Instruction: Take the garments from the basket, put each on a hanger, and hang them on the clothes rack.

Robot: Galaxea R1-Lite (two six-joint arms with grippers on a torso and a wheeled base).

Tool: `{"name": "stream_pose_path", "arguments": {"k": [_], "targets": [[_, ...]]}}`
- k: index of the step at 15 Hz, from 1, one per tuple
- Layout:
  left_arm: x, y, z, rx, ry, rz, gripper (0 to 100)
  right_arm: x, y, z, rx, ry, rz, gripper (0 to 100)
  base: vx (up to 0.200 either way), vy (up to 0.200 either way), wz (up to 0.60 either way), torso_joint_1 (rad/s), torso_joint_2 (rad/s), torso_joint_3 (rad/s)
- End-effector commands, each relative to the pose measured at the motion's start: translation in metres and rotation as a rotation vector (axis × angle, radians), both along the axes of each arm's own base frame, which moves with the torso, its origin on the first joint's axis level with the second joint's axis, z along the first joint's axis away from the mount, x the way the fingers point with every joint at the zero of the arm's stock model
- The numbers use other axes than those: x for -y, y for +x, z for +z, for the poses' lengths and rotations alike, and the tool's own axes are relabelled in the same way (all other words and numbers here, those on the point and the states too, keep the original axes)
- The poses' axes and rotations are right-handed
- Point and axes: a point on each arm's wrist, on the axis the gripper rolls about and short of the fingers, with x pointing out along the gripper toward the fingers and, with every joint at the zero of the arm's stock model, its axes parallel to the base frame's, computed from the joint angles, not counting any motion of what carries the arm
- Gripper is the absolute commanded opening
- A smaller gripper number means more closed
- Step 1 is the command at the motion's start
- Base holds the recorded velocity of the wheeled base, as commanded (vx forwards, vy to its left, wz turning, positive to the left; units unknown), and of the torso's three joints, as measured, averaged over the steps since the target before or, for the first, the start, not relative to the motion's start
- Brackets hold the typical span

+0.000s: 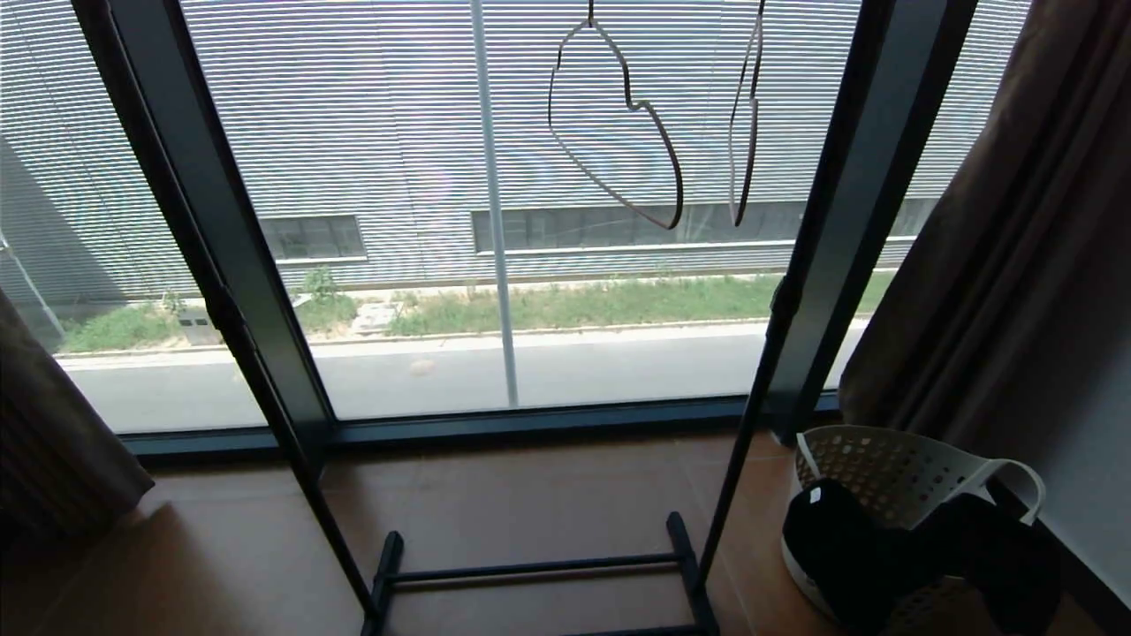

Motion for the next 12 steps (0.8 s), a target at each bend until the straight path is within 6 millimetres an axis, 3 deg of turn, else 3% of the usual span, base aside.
{"name": "stream_pose_path", "arguments": {"k": [1,2,11,12], "targets": [[0.0000,0.0000,0.0000,0.001,0.000,-0.001,100,0.0000,0.0001,0.0000,-0.002,0.000,0.001,100,0.000,0.000,-0.60,0.002,-0.01,0.002],[0.0000,0.0000,0.0000,0.000,-0.001,0.001,100,0.0000,0.0001,0.0000,-0.002,0.000,0.001,100,0.000,0.000,0.00,0.000,0.00,0.000],[0.0000,0.0000,0.0000,0.001,0.000,-0.001,100,0.0000,0.0001,0.0000,-0.002,0.001,0.001,100,0.000,-0.200,0.00,0.001,0.00,0.003],[0.0000,0.0000,0.0000,0.001,0.000,-0.001,100,0.0000,0.0001,0.0000,-0.002,0.001,0.001,100,0.200,-0.200,0.00,-0.002,0.00,0.002]]}}
